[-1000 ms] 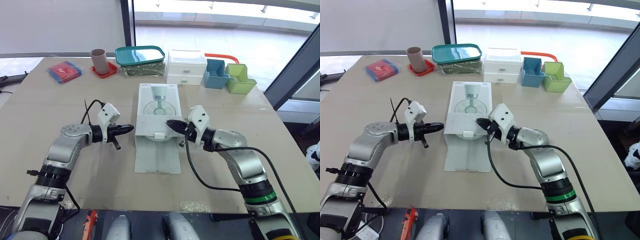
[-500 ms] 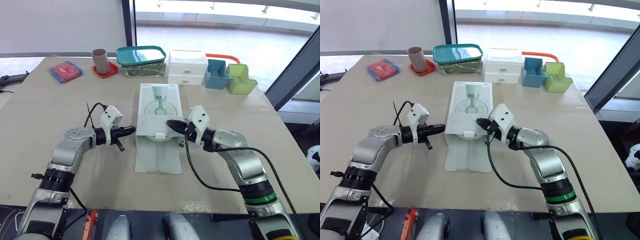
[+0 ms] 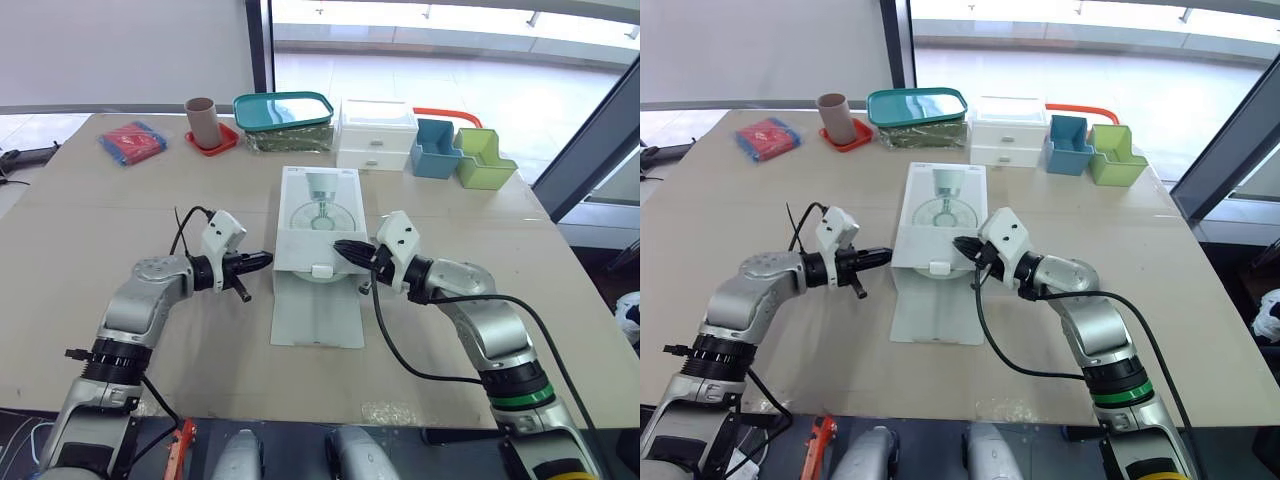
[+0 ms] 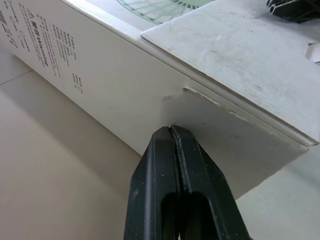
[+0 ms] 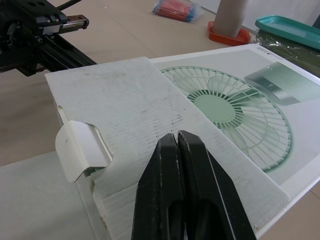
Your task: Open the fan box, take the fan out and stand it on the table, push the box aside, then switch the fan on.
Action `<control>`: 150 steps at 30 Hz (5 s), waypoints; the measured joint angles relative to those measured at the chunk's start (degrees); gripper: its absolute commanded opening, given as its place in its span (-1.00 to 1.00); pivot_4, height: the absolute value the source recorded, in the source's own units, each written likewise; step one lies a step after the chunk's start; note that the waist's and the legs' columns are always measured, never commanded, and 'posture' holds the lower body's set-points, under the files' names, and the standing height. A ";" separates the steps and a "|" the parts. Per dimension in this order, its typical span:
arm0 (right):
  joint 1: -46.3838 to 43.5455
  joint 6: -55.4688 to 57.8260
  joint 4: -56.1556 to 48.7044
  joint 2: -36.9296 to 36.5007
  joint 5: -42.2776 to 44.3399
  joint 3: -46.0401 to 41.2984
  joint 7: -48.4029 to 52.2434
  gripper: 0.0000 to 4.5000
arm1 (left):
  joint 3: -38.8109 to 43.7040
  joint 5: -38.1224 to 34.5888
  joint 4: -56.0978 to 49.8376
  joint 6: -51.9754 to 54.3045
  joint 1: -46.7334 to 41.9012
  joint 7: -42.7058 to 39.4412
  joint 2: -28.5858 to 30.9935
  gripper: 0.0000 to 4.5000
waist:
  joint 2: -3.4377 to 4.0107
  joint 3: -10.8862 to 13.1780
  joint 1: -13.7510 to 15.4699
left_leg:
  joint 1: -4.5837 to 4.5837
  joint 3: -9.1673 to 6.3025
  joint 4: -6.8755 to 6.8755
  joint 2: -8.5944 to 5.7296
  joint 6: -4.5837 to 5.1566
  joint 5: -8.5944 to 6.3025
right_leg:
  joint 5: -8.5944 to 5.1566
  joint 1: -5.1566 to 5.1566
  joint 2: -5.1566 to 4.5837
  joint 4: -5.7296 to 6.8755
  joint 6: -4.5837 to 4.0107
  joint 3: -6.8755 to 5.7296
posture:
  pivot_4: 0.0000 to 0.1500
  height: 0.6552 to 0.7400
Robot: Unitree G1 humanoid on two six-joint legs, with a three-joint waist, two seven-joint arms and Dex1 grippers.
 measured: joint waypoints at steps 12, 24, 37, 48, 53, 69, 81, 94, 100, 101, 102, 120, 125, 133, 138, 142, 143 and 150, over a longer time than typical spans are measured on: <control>1.23 0.38 -1.46 0.01 0.09 -0.15 0.31 -0.97 | 4.43 -5.94 -8.44 0.32 7.26 1.91 -1.35 -1.00 | 0.00 0.00 -0.03 | 0.02 0.00 0.00 0.02 -0.01 -0.01 | 0.00 0.02 0.01 0.00 -0.01 0.00 | 1.00 1.00; 1.51 0.57 -1.70 0.04 0.11 -0.26 0.31 -0.97 | 4.63 -9.12 -13.16 1.62 14.44 4.06 -1.88 -1.00 | -0.01 -0.01 -0.03 | 0.04 0.01 0.01 0.03 -0.02 -0.01 | 0.01 0.03 0.01 0.00 -0.01 0.01 | 1.00 1.00; 1.44 0.58 -1.57 -0.02 0.11 -0.26 0.58 -0.97 | 4.85 -13.68 -15.77 5.80 15.22 4.12 -0.76 -1.00 | -0.01 -0.01 -0.02 | 0.05 0.01 0.02 0.03 -0.02 -0.01 | 0.01 0.04 0.02 0.00 0.01 0.01 | 1.00 1.00; 1.21 0.57 -1.36 -0.01 0.10 -0.19 0.64 -0.97 | 3.92 -19.70 -19.86 14.44 16.43 2.16 0.76 -1.00 | -0.01 -0.01 -0.06 | 0.05 0.02 0.02 0.03 -0.02 -0.01 | 0.00 0.04 0.02 0.00 0.01 0.03 | 1.00 1.00; 1.17 0.59 -1.36 0.00 0.10 -0.17 0.64 -0.97 | 3.41 -20.46 -22.35 15.31 18.98 3.72 -0.04 -1.00 | -0.01 -0.01 -0.04 | 0.05 0.01 0.01 0.04 -0.02 -0.01 | 0.00 0.03 0.02 0.00 0.00 0.03 | 1.00 1.00; 0.39 0.62 -0.40 0.05 0.10 0.00 0.93 -0.97 | 3.52 -32.26 -33.11 21.89 25.29 4.30 2.22 -1.00 | 0.00 0.00 -0.19 | 0.07 0.05 0.01 0.04 -0.03 -0.02 | -0.03 0.04 0.03 -0.02 0.01 0.05 | 1.00 1.00; 0.26 0.61 -0.33 0.20 0.05 0.04 1.16 -0.97 | 5.50 -36.04 -32.70 22.54 29.45 9.73 0.62 -1.00 | -0.01 0.00 -0.17 | 0.08 0.06 0.00 0.05 -0.03 -0.02 | -0.07 0.03 0.03 -0.02 0.01 0.06 | 1.00 1.00; 0.15 1.53 -0.56 0.14 0.04 0.13 1.14 -0.97 | 8.73 -52.48 -16.70 38.70 18.71 29.82 -8.91 -1.00 | -0.07 -0.03 -0.34 | 0.08 0.00 0.04 0.05 -0.02 -0.03 | 0.01 0.06 0.05 -0.02 0.03 0.04 | 1.00 1.00; 0.57 1.80 -1.19 -0.19 0.04 0.04 0.74 -0.97 | 10.99 -57.79 -12.58 41.25 15.04 36.29 -11.04 -1.00 | -0.07 -0.03 -0.08 | 0.07 0.00 0.05 0.01 -0.04 -0.02 | 0.01 0.07 0.02 -0.03 0.03 0.05 | 1.00 1.00; 0.60 1.82 -1.22 -0.21 0.04 0.03 0.73 -0.97 | 11.04 -58.07 -12.46 41.30 14.92 36.77 -11.13 -1.00 | -0.07 -0.03 -0.08 | 0.07 0.00 0.05 0.01 -0.04 -0.02 | 0.01 0.07 0.02 -0.03 0.03 0.05 | 1.00 1.00; 0.65 1.83 -1.27 -0.27 0.04 0.03 0.73 -0.97 | 11.22 -58.62 -12.31 41.34 14.82 37.49 -11.36 -1.00 | -0.07 -0.03 -0.07 | 0.08 0.00 0.05 0.01 -0.04 -0.03 | 0.01 0.07 0.02 -0.03 0.03 0.06 | 1.00 1.00; 0.70 1.91 -1.59 -0.44 0.04 0.05 0.65 -1.00 | 11.20 -48.28 -7.63 31.13 11.70 43.19 -20.82 0.15 | -0.08 -0.03 0.05 | 0.05 0.01 0.04 -0.09 -0.07 -0.01 | 0.00 0.09 -0.03 -0.05 0.06 0.07 | 1.00 1.00; 0.73 2.22 -1.78 -0.62 0.04 0.05 0.58 -1.00 | 11.78 -47.64 -6.13 30.34 10.29 44.15 -23.00 0.15 | -0.08 -0.03 0.02 | 0.05 0.00 0.04 -0.08 -0.07 -0.01 | 0.00 0.08 -0.02 -0.06 0.06 0.08 | 1.00 1.00; 0.75 2.67 -2.06 -0.64 0.05 0.05 0.51 -1.00 | 11.80 -47.23 -6.14 30.51 10.06 42.49 -23.35 0.15 | -0.08 -0.03 0.04 | 0.05 0.00 0.04 -0.09 -0.07 -0.01 | 0.00 0.08 -0.03 -0.06 0.07 0.07 | 1.00 1.00; 0.77 2.71 -2.12 -0.64 0.04 0.05 0.51 -1.00 | 11.87 -47.40 -6.33 31.12 9.33 40.86 -23.10 0.15 | -0.08 -0.03 0.04 | 0.05 0.00 0.04 -0.09 -0.08 -0.01 | -0.01 0.08 -0.03 -0.07 0.08 0.08 | 1.00 1.00; 0.79 2.73 -2.13 -0.64 0.03 0.05 0.51 -1.00 | 12.02 -47.28 -6.33 30.93 9.33 40.91 -24.01 0.15 | -0.08 -0.03 0.04 | 0.04 0.00 0.04 -0.09 -0.07 -0.01 | -0.01 0.08 -0.03 -0.07 0.08 0.08 | 1.00 1.00; 0.80 2.73 -2.13 -0.64 0.02 0.05 0.51 -1.00 | 12.03 -47.28 -6.33 30.93 9.33 40.92 -24.10 0.15 | -0.08 -0.03 0.04 | 0.04 0.00 0.04 -0.09 -0.07 -0.01 | -0.01 0.08 -0.02 -0.07 0.08 0.08 | 1.00 1.00; 0.80 2.73 -2.17 -0.63 0.03 0.05 0.48 -1.00 | 13.01 -47.45 -6.30 30.93 8.93 41.24 -25.25 0.15 | -0.09 -0.03 0.04 | 0.04 0.00 0.03 -0.09 -0.08 -0.01 | -0.01 0.08 -0.03 -0.08 0.09 0.07 | 1.00 1.00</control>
